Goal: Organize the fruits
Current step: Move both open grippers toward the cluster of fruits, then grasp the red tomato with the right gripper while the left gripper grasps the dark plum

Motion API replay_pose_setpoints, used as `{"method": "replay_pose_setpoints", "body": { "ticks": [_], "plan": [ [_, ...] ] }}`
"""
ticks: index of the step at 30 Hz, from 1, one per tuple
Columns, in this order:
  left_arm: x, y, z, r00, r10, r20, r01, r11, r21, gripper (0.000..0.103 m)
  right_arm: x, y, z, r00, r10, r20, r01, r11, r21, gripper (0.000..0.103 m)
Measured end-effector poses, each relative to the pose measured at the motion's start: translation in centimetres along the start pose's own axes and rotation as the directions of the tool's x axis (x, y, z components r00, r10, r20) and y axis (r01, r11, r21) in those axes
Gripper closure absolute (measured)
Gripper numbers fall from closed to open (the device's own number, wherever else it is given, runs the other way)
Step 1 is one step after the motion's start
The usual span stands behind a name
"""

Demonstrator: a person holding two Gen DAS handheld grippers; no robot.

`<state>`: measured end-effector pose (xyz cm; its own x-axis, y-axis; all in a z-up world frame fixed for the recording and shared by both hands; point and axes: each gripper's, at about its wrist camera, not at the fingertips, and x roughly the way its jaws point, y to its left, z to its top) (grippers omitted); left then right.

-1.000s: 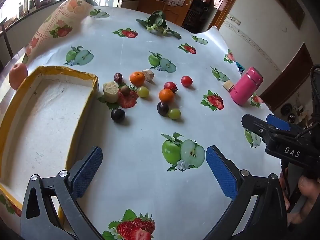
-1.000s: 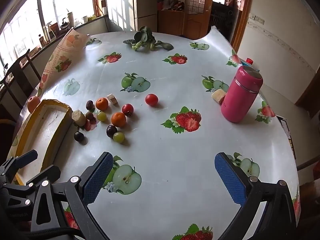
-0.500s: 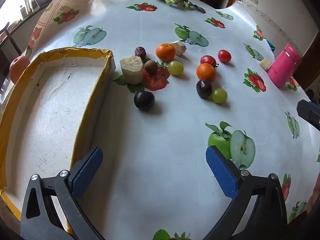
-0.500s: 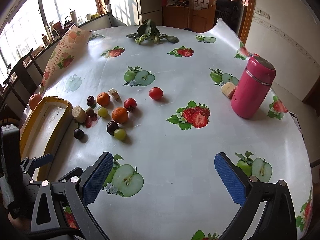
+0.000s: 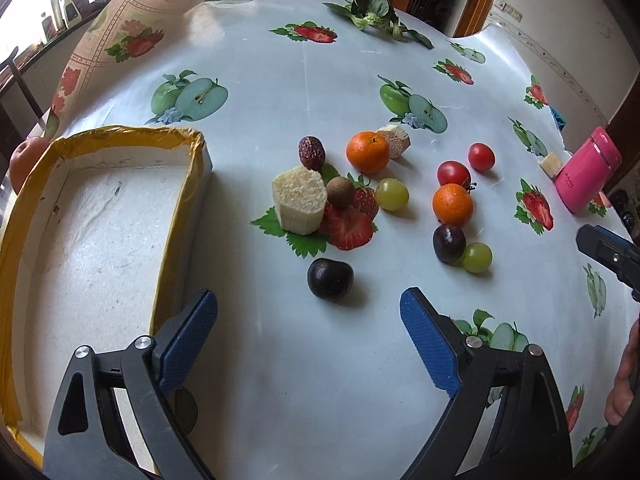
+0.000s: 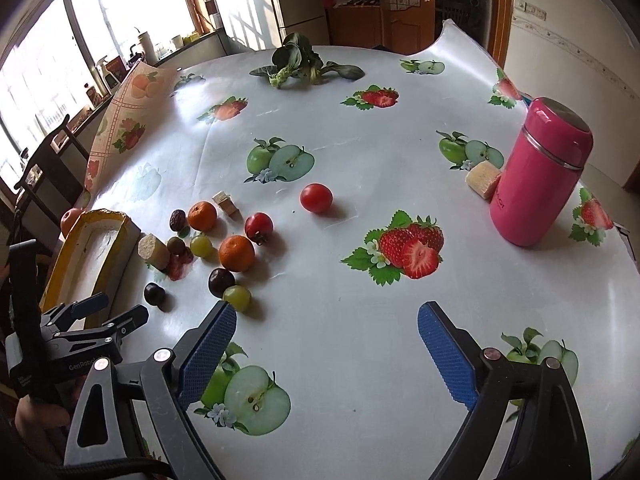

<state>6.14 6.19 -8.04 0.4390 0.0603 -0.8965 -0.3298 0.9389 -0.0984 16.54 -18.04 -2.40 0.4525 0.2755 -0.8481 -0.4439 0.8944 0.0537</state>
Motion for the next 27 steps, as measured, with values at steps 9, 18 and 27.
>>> {"method": "replay_pose_setpoints", "body": {
  "ticks": [9, 18, 27],
  "plan": [
    [2.3, 0.1, 0.7, 1.000, 0.000, -0.030, 0.000, 1.000, 0.012, 0.037, 5.1, 0.8, 4.2, 0.999, 0.030, -0.019, -0.030, 0.999, -0.036, 0.028],
    [3.2, -0.3, 0.6, 1.000, 0.006, -0.029, -0.005, 0.999, 0.048, 0.052, 10.9, -0.1, 7.6, 0.999, 0.025, -0.047, -0.026, 1.000, -0.015, 0.040],
    [3.2, -1.4, 1.4, 1.000, 0.005, -0.026, -0.003, 0.997, 0.077, 0.082, 13.0, 0.7, 7.5, 0.997, 0.021, -0.072, -0.025, 0.999, -0.047, 0.070]
  ]
}}
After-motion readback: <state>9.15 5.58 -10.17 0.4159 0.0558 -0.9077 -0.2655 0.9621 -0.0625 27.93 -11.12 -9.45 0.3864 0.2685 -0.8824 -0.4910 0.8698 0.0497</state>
